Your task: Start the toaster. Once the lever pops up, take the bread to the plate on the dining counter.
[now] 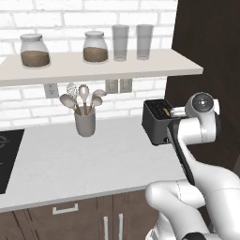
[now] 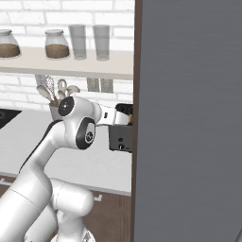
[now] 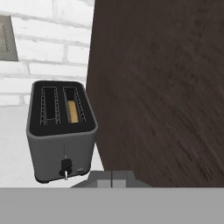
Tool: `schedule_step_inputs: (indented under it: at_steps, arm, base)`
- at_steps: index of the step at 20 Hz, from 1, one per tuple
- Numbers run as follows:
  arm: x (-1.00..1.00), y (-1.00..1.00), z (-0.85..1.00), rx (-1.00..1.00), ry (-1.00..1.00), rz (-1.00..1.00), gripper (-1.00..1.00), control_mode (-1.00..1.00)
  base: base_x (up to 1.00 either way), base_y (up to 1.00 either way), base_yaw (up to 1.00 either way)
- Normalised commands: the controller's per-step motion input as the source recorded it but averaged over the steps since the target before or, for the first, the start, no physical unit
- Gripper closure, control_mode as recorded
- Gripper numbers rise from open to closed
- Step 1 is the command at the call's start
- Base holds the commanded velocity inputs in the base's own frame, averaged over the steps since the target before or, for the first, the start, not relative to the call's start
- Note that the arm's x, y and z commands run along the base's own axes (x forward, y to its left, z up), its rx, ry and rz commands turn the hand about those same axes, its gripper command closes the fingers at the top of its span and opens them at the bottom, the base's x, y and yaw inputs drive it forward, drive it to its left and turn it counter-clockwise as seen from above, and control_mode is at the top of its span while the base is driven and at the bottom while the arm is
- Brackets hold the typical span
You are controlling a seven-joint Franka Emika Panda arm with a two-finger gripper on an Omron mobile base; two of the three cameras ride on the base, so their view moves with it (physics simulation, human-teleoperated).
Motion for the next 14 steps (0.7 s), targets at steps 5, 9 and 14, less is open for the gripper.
schedule_step_inputs:
  at_steps: [5,9,14]
  arm:
    - [0.00,0.00,0.00,0.00,0.00,0.00,1.00,-1.00]
    - [0.00,0.00,0.00,0.00,0.00,0.00,1.00,-1.00]
    - [0.00,0.00,0.00,0.00,0.00,0.00,1.00,-1.00]
  base:
    - [0.00,0.00,0.00]
    - [0.00,0.00,0.00]
    - [0.00,0.00,0.00]
